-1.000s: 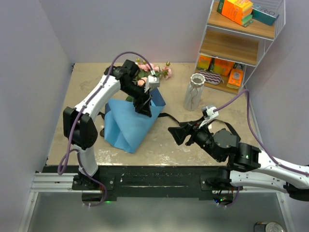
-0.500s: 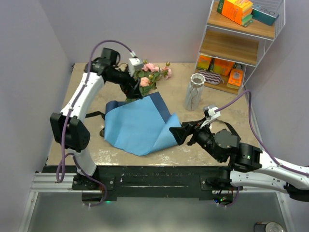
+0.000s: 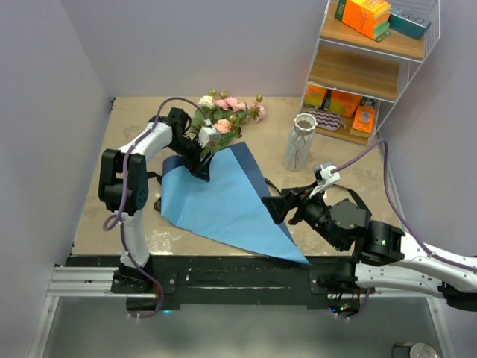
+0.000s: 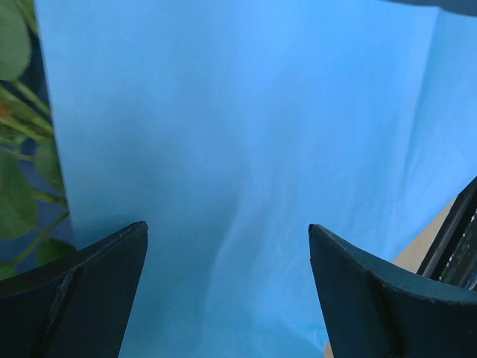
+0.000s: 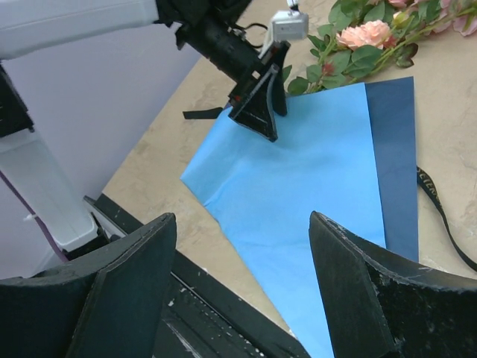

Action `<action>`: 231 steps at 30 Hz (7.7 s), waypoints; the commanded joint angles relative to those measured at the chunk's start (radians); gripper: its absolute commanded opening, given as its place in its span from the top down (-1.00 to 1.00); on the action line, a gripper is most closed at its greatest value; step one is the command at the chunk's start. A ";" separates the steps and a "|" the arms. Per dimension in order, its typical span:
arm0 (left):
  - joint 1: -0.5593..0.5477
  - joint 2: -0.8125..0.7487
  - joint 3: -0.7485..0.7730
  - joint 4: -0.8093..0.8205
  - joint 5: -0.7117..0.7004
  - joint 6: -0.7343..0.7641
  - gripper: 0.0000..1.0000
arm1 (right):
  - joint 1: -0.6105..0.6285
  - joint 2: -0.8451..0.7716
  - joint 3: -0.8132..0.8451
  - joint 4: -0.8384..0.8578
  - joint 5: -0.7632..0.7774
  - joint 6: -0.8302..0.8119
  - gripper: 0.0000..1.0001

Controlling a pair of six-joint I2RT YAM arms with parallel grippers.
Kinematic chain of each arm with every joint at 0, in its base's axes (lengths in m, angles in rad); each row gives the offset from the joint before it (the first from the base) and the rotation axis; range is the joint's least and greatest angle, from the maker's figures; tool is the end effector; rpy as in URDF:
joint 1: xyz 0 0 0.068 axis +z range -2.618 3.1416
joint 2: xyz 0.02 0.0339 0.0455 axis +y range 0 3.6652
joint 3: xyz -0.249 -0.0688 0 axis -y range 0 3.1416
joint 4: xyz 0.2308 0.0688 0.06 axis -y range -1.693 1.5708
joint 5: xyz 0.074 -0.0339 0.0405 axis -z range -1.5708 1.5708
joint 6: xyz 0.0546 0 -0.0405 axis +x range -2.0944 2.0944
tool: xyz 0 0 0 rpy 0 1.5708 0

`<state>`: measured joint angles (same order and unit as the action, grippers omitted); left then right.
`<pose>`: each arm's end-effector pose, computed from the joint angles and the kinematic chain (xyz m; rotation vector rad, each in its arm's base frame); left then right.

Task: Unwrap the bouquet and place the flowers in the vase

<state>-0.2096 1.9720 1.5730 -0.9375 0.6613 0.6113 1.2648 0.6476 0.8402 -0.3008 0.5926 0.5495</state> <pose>0.3651 -0.1119 0.1945 1.1621 2.4008 -0.8338 0.0758 0.1387 0.3539 -0.1566 1.7293 0.8688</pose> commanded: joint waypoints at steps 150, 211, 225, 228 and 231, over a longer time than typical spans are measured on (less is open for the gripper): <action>-0.257 -0.883 -0.375 0.092 -0.612 -0.276 -0.38 | 0.185 0.475 0.266 -0.004 0.049 0.055 -0.17; -0.155 -0.309 -0.671 0.413 -0.457 -0.013 -0.13 | 0.179 0.822 -0.078 0.186 -0.157 0.369 0.07; -0.099 -0.378 -0.352 0.177 -0.264 -0.087 -0.19 | 0.119 0.682 -0.026 -0.183 0.150 0.408 -0.07; -0.030 -0.459 -0.317 0.089 -0.239 -0.071 -0.19 | 0.021 0.713 0.028 -0.072 0.121 0.269 -0.06; 0.061 -0.538 -0.320 0.059 -0.232 -0.059 -0.20 | -0.073 0.800 0.120 0.047 0.090 0.180 -0.01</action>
<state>-0.2325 1.5536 1.2175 -0.7723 0.3733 0.5426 1.2823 1.3697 0.8539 -0.3954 0.6464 0.8764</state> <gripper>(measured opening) 0.597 0.515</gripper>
